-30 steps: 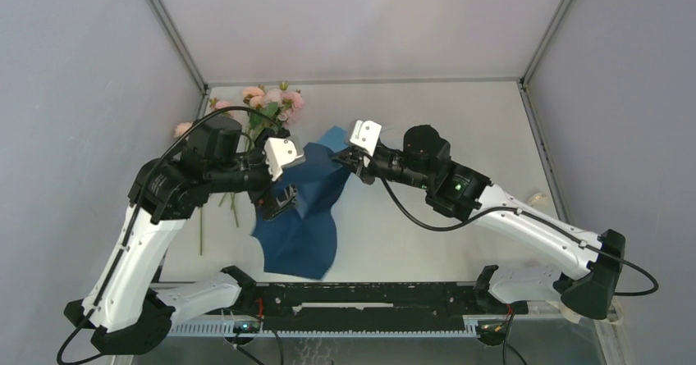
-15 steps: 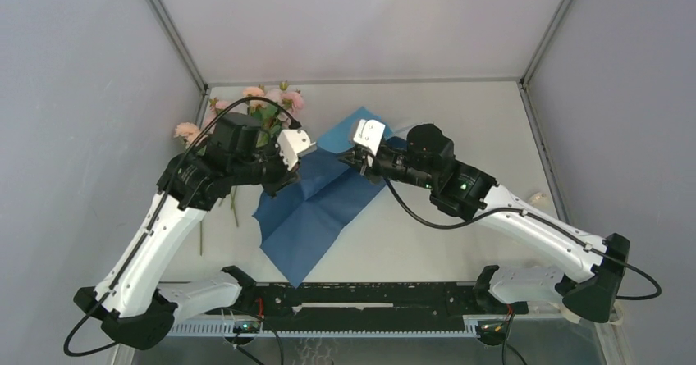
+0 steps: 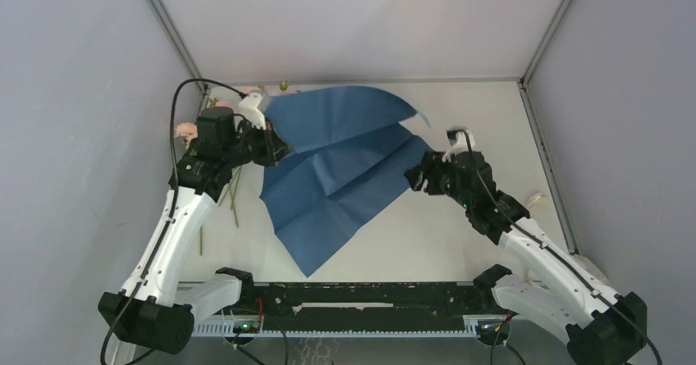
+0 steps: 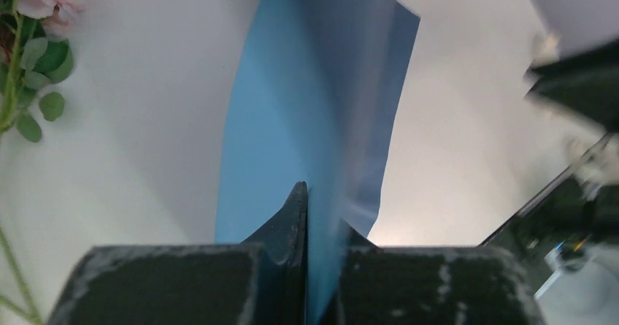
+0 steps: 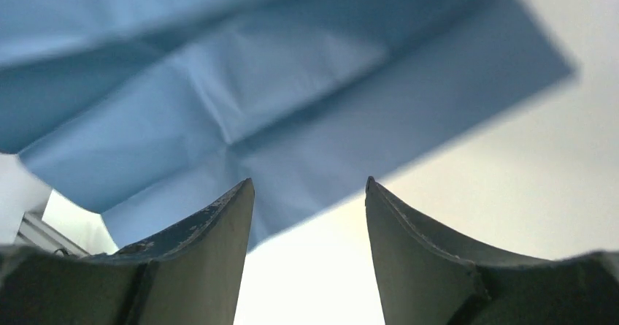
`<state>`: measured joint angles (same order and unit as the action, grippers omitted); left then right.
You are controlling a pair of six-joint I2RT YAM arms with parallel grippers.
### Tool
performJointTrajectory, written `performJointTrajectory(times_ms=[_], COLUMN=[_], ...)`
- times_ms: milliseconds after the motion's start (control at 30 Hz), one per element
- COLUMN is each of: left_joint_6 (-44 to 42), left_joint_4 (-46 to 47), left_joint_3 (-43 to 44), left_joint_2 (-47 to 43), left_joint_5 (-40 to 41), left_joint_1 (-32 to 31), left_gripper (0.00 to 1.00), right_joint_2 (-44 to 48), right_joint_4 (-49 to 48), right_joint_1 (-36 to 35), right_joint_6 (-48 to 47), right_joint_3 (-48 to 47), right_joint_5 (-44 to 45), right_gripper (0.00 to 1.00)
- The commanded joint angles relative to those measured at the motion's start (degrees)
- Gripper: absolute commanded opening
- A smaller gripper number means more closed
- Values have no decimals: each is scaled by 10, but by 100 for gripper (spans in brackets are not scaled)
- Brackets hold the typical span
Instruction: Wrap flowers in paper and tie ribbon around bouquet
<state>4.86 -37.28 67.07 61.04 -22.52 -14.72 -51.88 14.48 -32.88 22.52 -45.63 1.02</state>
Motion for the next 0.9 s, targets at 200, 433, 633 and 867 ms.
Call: performJointTrajectory(times_ms=[200, 433, 633, 867], left_joint_6=[388, 353, 331, 325], left_joint_4=[338, 325, 329, 339], left_joint_3=[-221, -240, -239, -236], left_joint_2=[40, 170, 233, 306], left_joint_5=[-54, -43, -54, -71], left_joint_1=[215, 250, 249, 178], left_gripper=[0, 0, 0, 0], right_joint_2=[-20, -73, -84, -186], right_joint_4=[22, 7, -16, -7], right_joint_1=[54, 55, 22, -13], right_joint_6=[153, 142, 105, 94], right_joint_3=[101, 101, 88, 22], right_joint_5=[15, 17, 4, 17], right_gripper=[67, 66, 62, 60])
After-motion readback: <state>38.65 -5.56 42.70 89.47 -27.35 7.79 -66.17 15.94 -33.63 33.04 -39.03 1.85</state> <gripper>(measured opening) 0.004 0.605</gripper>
